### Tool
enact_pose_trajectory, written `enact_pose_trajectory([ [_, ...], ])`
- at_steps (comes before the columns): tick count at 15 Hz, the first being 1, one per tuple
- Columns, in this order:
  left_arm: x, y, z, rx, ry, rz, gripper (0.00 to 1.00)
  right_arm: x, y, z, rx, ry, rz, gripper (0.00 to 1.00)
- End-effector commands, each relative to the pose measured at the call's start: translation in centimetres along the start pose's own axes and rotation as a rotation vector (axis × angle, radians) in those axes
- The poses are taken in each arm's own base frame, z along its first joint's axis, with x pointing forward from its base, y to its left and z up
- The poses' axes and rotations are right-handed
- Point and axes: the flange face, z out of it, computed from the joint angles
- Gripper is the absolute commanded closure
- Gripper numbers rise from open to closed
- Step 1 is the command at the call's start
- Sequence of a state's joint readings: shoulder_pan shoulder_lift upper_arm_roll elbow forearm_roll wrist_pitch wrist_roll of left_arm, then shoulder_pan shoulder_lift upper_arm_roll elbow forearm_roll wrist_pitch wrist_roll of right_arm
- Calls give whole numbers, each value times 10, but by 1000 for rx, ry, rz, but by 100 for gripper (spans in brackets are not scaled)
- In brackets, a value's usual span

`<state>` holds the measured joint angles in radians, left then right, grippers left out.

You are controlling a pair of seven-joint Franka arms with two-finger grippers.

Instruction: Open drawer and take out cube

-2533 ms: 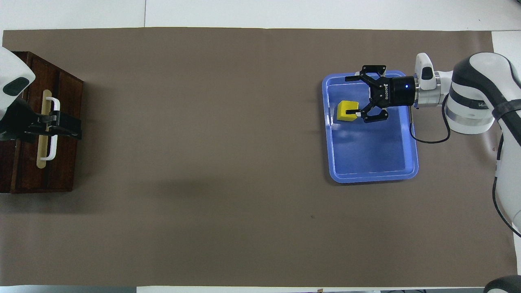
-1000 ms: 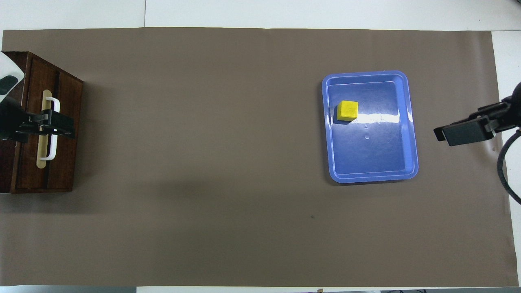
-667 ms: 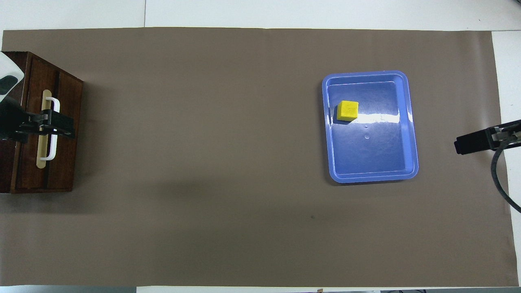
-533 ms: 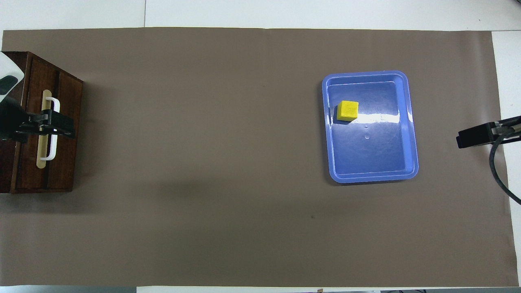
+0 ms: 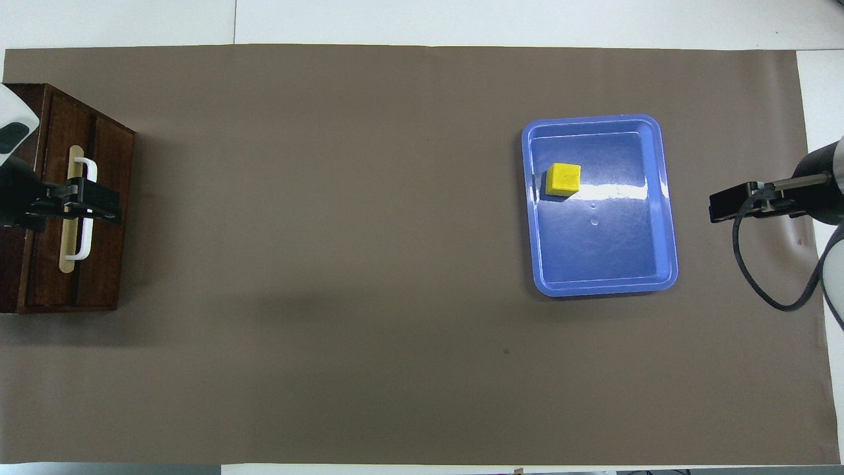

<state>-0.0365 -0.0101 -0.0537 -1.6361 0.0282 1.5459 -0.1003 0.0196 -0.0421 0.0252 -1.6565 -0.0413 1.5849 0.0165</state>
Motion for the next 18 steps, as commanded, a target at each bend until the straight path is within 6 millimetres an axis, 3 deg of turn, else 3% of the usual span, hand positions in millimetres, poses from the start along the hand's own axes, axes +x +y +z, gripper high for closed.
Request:
enact_pose_trajectory([
  [1, -4, -2, -2, -12, -4, -3, 0, 0, -6, -3, 1, 19, 13, 0],
  [8, -4, -1, -2, -12, -4, -2, 0, -2, 8, 1, 0, 13, -2, 0],
  [18, -4, -1, -2, -12, -4, -2, 0, -5, 5, -2, -1, 11, -8, 0],
])
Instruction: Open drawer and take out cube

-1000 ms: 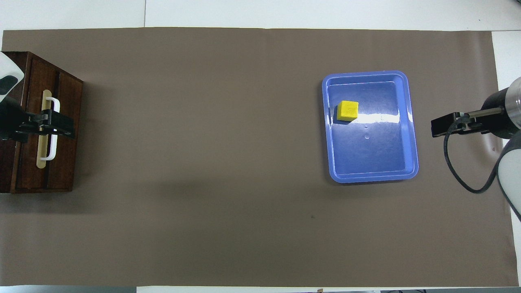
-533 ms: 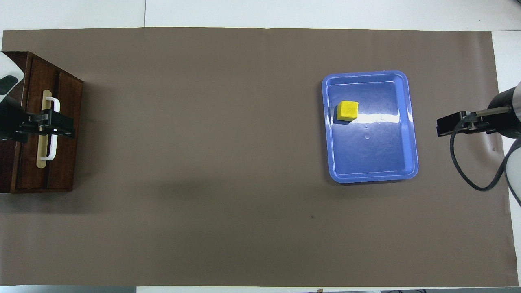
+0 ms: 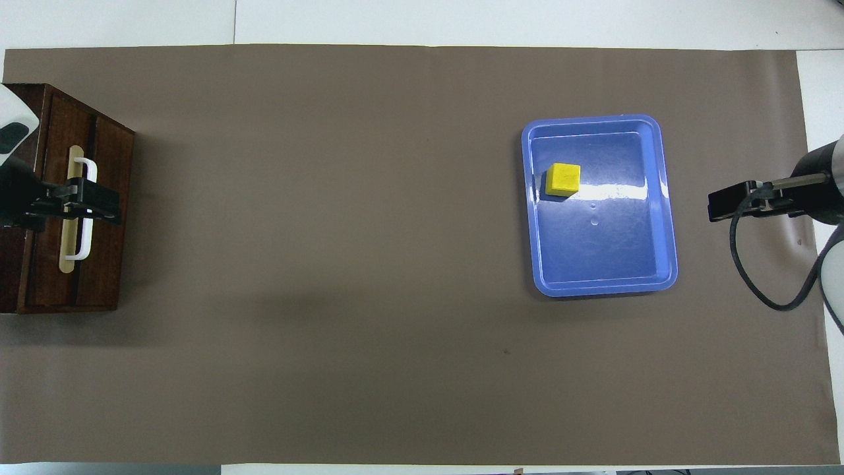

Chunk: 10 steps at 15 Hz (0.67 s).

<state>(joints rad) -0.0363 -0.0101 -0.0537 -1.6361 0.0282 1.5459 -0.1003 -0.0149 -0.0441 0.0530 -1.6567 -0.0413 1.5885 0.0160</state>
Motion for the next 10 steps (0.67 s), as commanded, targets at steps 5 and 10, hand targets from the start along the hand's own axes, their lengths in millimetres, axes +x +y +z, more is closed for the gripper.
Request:
enact_pose_trajectory([
  [5, -4, -2, -2, -12, -4, -5, 0, -5, 4, 0, 19, 2, -8, 0],
  [10, -4, -1, -2, -12, -4, -2, 0, -6, 4, 1, 37, -6, -6, 0],
])
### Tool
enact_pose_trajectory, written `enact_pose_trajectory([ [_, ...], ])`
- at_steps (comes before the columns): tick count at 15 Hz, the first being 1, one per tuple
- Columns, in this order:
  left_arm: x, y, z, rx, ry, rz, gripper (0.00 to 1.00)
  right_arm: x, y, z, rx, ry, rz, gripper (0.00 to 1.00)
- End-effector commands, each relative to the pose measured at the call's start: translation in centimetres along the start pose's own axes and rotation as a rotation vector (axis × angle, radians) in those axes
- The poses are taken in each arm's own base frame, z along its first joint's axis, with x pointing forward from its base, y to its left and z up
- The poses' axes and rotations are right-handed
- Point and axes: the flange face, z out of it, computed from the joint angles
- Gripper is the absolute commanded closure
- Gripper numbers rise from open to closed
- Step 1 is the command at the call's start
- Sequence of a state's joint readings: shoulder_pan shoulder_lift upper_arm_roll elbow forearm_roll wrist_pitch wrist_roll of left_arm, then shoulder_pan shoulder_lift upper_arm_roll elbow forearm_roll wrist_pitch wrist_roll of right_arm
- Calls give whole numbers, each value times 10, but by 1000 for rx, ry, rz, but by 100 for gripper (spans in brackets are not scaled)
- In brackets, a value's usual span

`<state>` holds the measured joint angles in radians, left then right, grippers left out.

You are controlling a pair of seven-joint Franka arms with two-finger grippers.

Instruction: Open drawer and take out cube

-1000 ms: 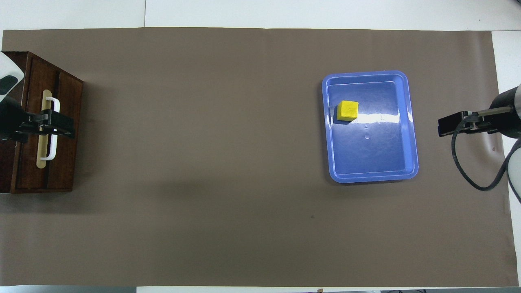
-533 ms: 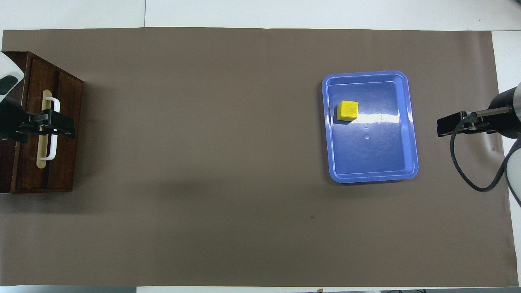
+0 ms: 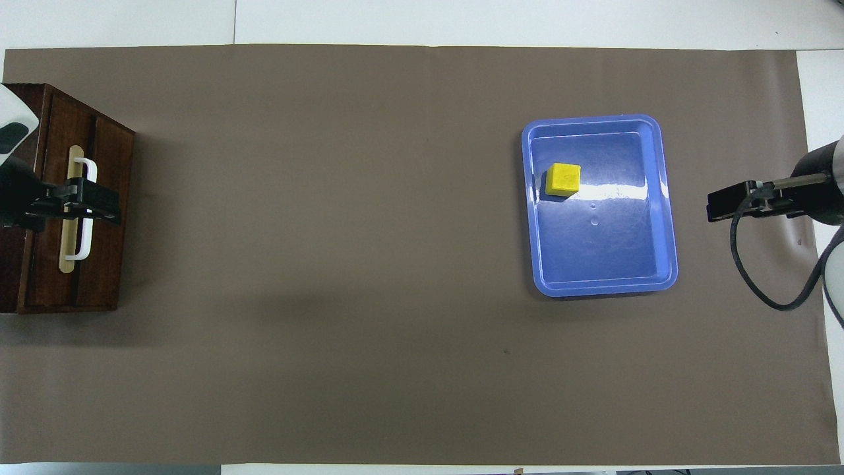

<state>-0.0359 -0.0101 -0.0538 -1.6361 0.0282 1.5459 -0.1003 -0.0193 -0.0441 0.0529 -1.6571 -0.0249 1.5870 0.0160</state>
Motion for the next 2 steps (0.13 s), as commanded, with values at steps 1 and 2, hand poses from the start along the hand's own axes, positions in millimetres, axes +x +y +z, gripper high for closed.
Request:
enact_pose_trajectory([
  [1, -4, -1, -2, -12, -4, -1, 0, -5, 3, 0, 21, -1, -11, 0],
  [2, -4, -1, -2, -12, -4, -1, 0, -6, 3, -1, 21, -1, -11, 0],
])
